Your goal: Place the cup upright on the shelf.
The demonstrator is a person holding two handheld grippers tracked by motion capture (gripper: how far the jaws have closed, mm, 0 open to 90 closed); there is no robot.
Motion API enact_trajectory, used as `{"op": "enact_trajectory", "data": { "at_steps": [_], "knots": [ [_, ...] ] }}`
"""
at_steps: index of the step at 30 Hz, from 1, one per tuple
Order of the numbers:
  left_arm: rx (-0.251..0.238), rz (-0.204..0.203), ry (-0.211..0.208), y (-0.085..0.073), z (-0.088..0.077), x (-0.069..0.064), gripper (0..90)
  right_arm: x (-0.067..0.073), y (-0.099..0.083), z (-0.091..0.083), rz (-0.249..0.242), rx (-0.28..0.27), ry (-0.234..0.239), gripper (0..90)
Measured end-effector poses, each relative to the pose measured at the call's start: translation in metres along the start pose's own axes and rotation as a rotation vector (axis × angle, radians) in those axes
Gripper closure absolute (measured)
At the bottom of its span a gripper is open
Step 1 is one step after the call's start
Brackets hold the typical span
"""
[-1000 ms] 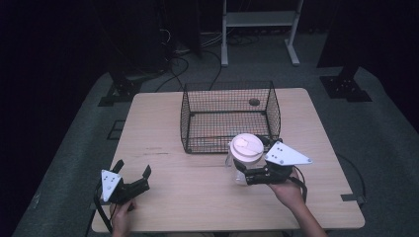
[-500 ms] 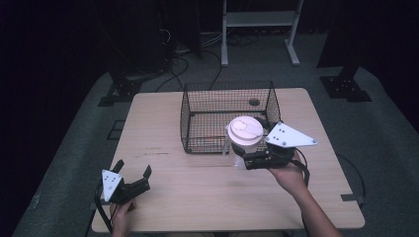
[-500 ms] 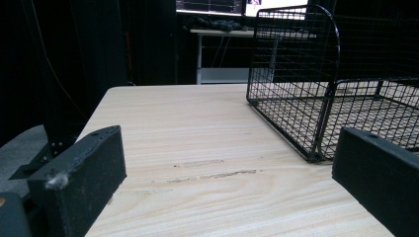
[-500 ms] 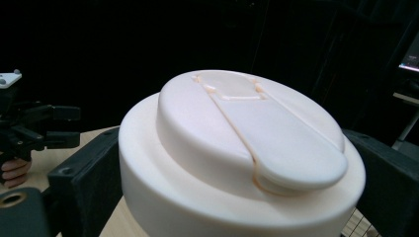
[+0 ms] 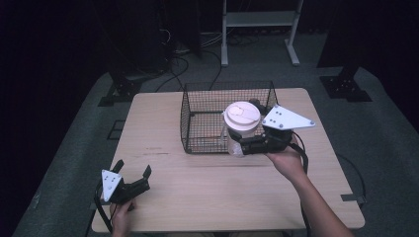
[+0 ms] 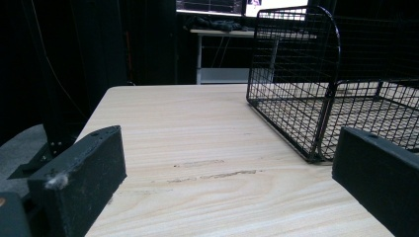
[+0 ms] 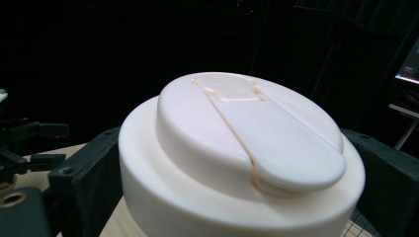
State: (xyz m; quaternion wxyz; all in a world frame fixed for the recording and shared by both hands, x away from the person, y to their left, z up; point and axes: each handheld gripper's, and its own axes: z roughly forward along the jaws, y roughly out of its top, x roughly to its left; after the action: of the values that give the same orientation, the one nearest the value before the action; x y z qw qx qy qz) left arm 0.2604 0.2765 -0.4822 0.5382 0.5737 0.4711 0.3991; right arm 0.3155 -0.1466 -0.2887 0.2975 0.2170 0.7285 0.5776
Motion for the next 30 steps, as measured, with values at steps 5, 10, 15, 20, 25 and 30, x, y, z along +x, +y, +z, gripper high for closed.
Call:
{"op": "enact_trajectory", "data": {
  "at_steps": [5, 10, 15, 20, 25, 30],
  "knots": [
    [-0.001, -0.001, 0.001, 0.000, 0.000, 0.000, 0.0, -0.008, 0.008, 0.007, 0.003, -0.006, -0.021, 4.5],
    [-0.004, 0.008, 0.007, 0.000, 0.000, -0.001, 0.0, -0.015, 0.014, 0.013, 0.002, -0.001, -0.032, 4.5],
    [-0.005, 0.002, 0.001, 0.000, -0.001, 0.000, 0.0, -0.021, 0.018, 0.019, -0.008, 0.001, -0.043, 4.6],
    [-0.004, 0.003, -0.002, 0.000, 0.000, -0.001, 0.0, -0.032, 0.022, 0.030, 0.011, 0.003, -0.046, 4.6],
    [-0.004, -0.001, 0.001, 0.000, -0.001, 0.000, 0.0, -0.043, 0.024, 0.041, 0.015, 0.012, -0.072, 4.6],
    [-0.006, 0.002, 0.002, 0.000, 0.000, -0.001, 0.0, -0.052, 0.022, 0.052, 0.035, 0.025, -0.094, 4.6]
  ]
}}
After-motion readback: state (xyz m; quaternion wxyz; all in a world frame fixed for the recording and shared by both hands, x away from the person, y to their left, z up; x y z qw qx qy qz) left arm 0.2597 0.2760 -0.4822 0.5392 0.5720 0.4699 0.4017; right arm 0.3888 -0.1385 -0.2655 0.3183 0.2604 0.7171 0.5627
